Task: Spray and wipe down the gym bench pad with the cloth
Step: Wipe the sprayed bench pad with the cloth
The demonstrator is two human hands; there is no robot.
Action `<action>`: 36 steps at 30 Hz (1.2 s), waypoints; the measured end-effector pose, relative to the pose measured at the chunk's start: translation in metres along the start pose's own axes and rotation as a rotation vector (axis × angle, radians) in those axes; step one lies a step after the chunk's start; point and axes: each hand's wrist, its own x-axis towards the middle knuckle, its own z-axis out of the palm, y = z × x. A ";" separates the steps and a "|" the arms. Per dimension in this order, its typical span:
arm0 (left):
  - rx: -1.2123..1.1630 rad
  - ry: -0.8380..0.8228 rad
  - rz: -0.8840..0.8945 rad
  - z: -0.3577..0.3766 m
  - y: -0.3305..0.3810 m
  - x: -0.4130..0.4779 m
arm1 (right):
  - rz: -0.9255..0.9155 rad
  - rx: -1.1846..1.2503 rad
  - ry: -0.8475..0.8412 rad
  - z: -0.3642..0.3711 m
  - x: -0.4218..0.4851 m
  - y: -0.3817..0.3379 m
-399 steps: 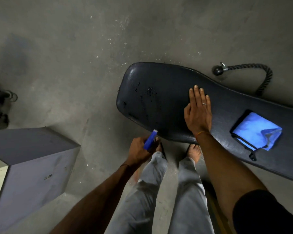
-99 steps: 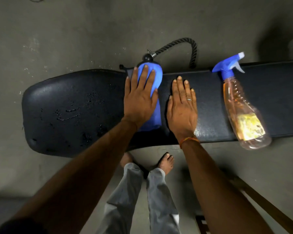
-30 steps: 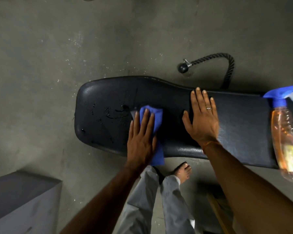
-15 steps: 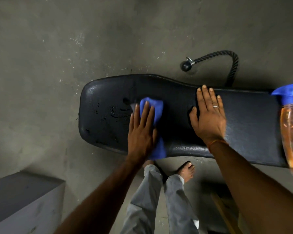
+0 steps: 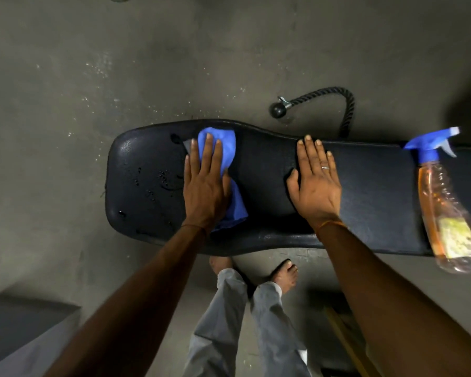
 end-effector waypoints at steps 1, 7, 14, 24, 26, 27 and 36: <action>-0.007 -0.005 0.006 0.001 -0.003 -0.012 | 0.027 0.004 -0.009 -0.001 0.000 -0.006; 0.010 0.000 0.025 0.001 -0.024 -0.074 | -0.005 0.053 -0.046 0.010 0.000 -0.077; 0.035 -0.011 0.071 -0.010 -0.041 -0.008 | 0.025 0.012 -0.045 0.017 -0.002 -0.084; -0.008 -0.033 -0.004 0.002 -0.040 -0.088 | 0.038 0.021 -0.054 0.013 -0.002 -0.086; 0.017 -0.052 0.031 0.000 -0.046 -0.086 | 0.036 0.023 -0.048 0.015 -0.002 -0.085; 0.012 -0.051 0.047 -0.003 -0.049 -0.071 | 0.032 0.026 -0.045 0.015 -0.002 -0.085; -0.046 0.042 -0.068 -0.019 -0.050 0.026 | 0.033 0.015 -0.034 0.017 -0.003 -0.086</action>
